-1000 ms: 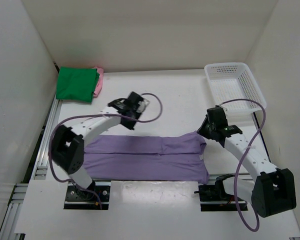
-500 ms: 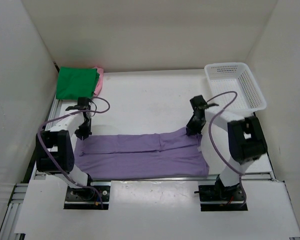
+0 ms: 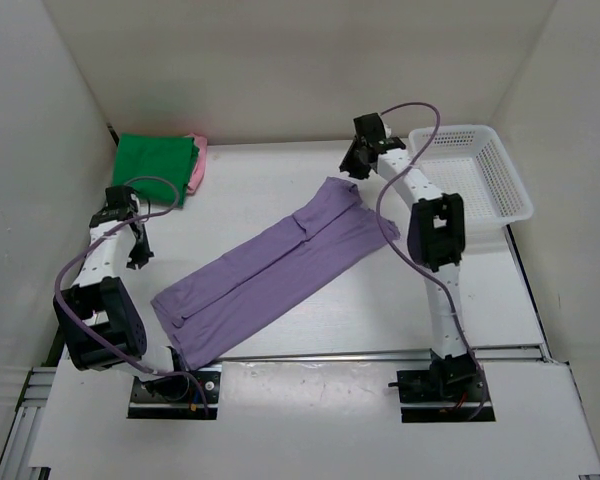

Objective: Fold and stack the t-shirts
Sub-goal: Rotate the tshirt 90 degrees

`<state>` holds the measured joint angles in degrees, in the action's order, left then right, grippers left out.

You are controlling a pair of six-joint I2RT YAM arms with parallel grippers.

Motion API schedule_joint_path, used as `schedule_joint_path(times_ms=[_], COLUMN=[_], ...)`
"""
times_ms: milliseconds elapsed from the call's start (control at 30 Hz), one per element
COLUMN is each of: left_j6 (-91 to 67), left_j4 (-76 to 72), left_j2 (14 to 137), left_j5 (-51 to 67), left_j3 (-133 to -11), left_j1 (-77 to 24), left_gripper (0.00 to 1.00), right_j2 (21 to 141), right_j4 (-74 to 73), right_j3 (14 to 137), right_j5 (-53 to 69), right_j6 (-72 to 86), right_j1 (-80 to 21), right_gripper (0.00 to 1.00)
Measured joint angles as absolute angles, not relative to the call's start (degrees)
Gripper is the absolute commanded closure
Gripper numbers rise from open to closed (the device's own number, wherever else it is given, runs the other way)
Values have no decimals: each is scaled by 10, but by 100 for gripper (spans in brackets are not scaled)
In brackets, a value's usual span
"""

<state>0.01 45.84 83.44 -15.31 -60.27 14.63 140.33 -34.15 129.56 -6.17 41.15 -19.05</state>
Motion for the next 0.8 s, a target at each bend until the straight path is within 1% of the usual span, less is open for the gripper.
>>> schedule_joint_path(times_ms=[67,167,200,233,267,300,333,400,433,500,600,700,733,800], left_j6=[0,0,0,0,1,0,3,0,2,1,0,0,0,0], left_j4=[462,463,464,466,467,469,471,477,480,482,493,503,503,505], left_j2=[835,835,835,835,835,835,835,834,832,822,791,766,762,755], left_j5=[-143,-131,-128,-127,-126,-125,-124,-119,-111,-90,-53,-35,-33,-29], left_j3=[-603,-603,-603,-603,-604,-606,-608,-616,-620,-628,-643,-676,-689,-714], left_j1=[146,146,146,146,146,146,146,146,149,155,166,171,171,173], left_gripper=[78,78,76,71,51,33,17,6,0,0,0,0,0,0], right_j2=[1316,1206,1172,1143,1126,1111,1103,1104,1111,1135,1185,1214,1228,1268], right_j4=[-320,-310,-313,-316,-319,-318,-321,-329,-333,-349,-375,-395,-412,-442], right_j3=[1180,1066,1033,1006,987,964,945,903,883,863,870,916,938,1002], right_j5=[-65,-78,-81,-84,-87,-90,-92,-95,-95,-95,-93,-89,-84,-83], right_j6=[396,387,392,402,414,429,442,472,487,509,542,554,556,556], right_j1=[-195,-206,-211,-216,-221,-227,-231,-239,-241,-243,-240,-232,-230,-223], right_gripper=[63,63,61,55,49,41,38,38,40,46,47,52,58,63])
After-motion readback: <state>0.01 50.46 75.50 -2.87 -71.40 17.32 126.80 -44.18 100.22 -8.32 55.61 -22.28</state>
